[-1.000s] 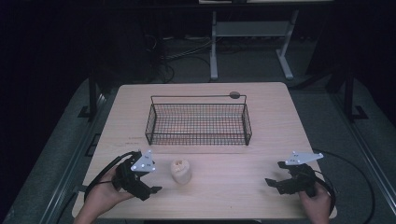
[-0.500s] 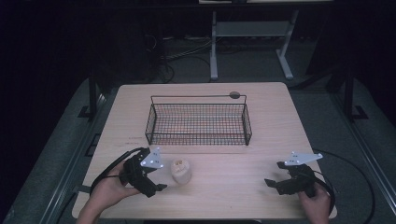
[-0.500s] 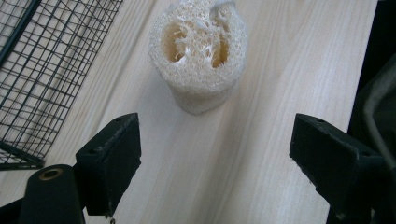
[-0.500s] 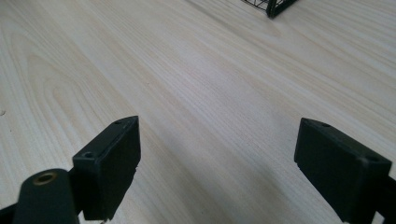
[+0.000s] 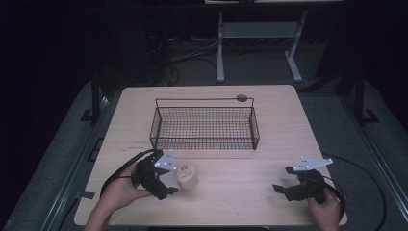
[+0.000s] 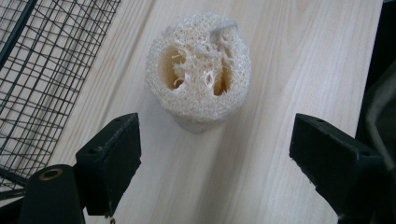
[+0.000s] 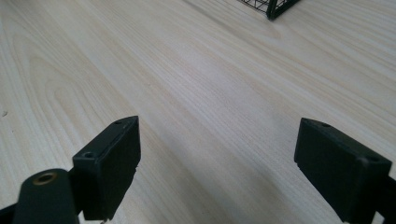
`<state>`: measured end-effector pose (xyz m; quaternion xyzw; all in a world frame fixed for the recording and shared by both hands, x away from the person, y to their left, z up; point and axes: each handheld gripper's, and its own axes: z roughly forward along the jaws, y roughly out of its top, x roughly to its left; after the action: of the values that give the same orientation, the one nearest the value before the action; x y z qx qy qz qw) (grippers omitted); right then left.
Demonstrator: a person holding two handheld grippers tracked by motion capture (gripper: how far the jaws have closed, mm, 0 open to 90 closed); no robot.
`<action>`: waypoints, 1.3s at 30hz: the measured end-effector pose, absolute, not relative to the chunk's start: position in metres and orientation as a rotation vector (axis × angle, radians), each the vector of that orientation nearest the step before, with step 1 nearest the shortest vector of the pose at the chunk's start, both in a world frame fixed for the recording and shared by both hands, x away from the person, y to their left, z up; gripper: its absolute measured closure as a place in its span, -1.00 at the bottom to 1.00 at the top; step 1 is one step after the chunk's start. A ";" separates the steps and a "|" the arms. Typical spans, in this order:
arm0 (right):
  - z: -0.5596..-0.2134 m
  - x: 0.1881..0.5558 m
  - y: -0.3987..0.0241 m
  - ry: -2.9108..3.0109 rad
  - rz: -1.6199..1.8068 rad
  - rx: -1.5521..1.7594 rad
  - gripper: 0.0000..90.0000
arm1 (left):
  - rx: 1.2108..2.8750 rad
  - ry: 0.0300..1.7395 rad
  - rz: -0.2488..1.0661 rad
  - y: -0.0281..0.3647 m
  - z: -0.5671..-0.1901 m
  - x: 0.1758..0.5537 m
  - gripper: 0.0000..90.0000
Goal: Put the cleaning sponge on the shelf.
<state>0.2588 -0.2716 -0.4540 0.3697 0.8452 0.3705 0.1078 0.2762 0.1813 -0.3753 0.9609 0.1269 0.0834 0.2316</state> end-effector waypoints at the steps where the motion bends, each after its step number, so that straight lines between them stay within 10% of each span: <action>1: -0.454 0.259 -0.271 2.489 1.089 1.085 -0.68 | 2.643 0.348 0.228 0.180 -0.375 0.277 -0.65; 39: -0.454 0.259 -0.268 2.503 1.093 1.070 -0.68 | 2.717 0.333 0.141 0.153 -0.381 0.301 -0.65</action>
<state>0.2591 -0.2676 -0.4538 0.3629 0.8486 0.3706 0.1038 0.3014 0.1532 -0.3814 0.9714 0.1192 0.0505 0.1990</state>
